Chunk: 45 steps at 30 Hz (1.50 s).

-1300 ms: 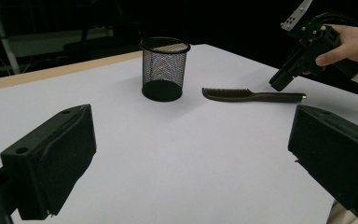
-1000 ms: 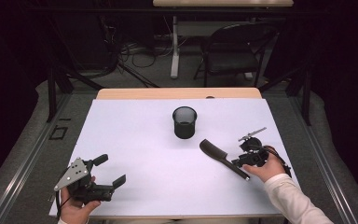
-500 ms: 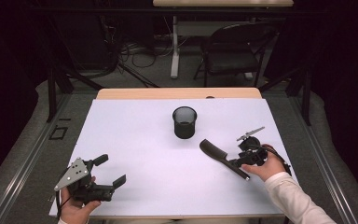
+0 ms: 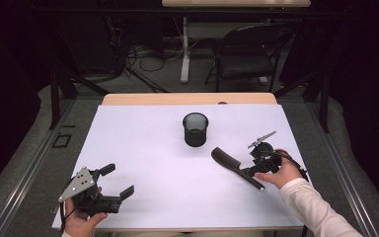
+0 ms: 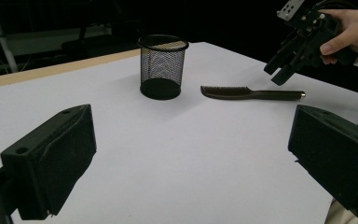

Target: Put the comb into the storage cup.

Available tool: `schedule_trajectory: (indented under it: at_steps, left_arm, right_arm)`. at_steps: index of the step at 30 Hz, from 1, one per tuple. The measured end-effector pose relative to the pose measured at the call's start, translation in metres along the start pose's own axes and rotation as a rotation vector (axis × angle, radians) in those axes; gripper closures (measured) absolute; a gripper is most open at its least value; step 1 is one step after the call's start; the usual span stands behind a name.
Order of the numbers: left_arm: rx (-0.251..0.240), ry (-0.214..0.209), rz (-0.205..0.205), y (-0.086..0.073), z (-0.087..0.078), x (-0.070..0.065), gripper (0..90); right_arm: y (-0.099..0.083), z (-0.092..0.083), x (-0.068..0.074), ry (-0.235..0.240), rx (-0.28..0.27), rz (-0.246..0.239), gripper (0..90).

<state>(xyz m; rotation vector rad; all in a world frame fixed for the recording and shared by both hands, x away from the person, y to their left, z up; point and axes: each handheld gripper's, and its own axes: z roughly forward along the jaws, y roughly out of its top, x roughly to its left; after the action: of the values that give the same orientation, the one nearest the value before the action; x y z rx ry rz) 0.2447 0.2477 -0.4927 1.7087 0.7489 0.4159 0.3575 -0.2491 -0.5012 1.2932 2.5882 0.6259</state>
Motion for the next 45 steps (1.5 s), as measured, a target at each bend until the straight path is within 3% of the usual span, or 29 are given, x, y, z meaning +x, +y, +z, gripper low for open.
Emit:
schedule_trajectory:
  at_steps: [4,5,6,8,10,11,13,14,20,21,22,29,32,33,34,35,40,45]
  left_arm:
    - [-0.001,-0.001,-0.001,0.0,0.0,0.0,1.0]
    - [-0.001,0.0,-0.001,0.0,0.0,0.0,1.0]
    - [-0.001,0.0,-0.001,0.0,0.0,0.0,0.9]
    - [0.0,0.0,-0.001,0.0,0.0,0.0,1.0]
    - [0.0,0.0,-0.001,0.0,0.0,0.0,1.0]
    - [0.001,0.0,-0.001,0.0,0.0,0.0,1.0]
    - [0.0,0.0,-0.001,0.0,0.0,0.0,1.0]
    - [0.0,0.0,-0.001,0.0,0.0,0.0,1.0]
    - [0.0,-0.001,-0.001,0.0,0.0,0.0,1.0]
    - [0.0,-0.001,-0.001,0.0,0.0,0.0,1.0]
    - [0.0,-0.001,-0.001,0.0,0.0,0.0,1.0]
    - [0.001,-0.002,-0.001,0.0,0.0,0.001,1.0]
    - [0.0,-0.002,-0.001,0.0,0.0,0.001,0.9]
    - [0.0,-0.002,-0.002,0.0,0.0,0.001,1.0]
    - [0.0,-0.002,-0.002,0.0,0.0,0.001,1.0]
    - [0.0,-0.002,-0.002,0.0,0.0,0.001,0.9]
    - [0.0,-0.005,-0.002,0.0,0.001,0.001,0.9]
    - [0.0,-0.006,-0.001,0.0,0.001,0.001,0.9]
  right_arm:
    - [0.003,0.001,0.001,-0.015,0.005,-0.014,33.8]
    - [0.004,-0.001,0.001,-0.024,0.047,-0.019,32.5]
    - [0.004,0.0,0.001,-0.023,0.023,-0.023,31.4]
    - [0.006,0.002,0.001,-0.023,0.025,-0.034,27.8]
    - [0.007,0.003,0.002,-0.021,0.044,-0.03,25.9]
    - [0.008,0.001,0.001,-0.027,0.071,-0.05,25.7]
    - [0.008,0.003,0.003,-0.025,0.056,-0.038,24.2]
    - [0.009,0.003,0.002,-0.027,0.076,-0.062,23.0]
    - [0.012,0.004,0.005,-0.044,0.104,-0.107,19.1]
    - [0.012,0.005,0.006,-0.043,0.095,-0.097,19.0]
    - [0.013,0.005,0.006,-0.047,0.12,-0.1,19.0]
    - [0.016,0.01,0.008,-0.052,0.133,-0.142,19.1]
    - [0.017,0.012,0.01,-0.048,0.145,-0.13,19.2]
    - [0.018,0.013,0.009,-0.049,0.151,-0.152,19.4]
    - [0.017,0.015,0.01,-0.043,0.12,-0.148,19.7]
    - [0.018,0.015,0.011,-0.045,0.149,-0.15,20.0]
    - [0.021,0.017,0.012,-0.049,0.191,-0.184,20.5]
    - [0.022,0.022,0.011,-0.04,0.208,-0.199,25.0]
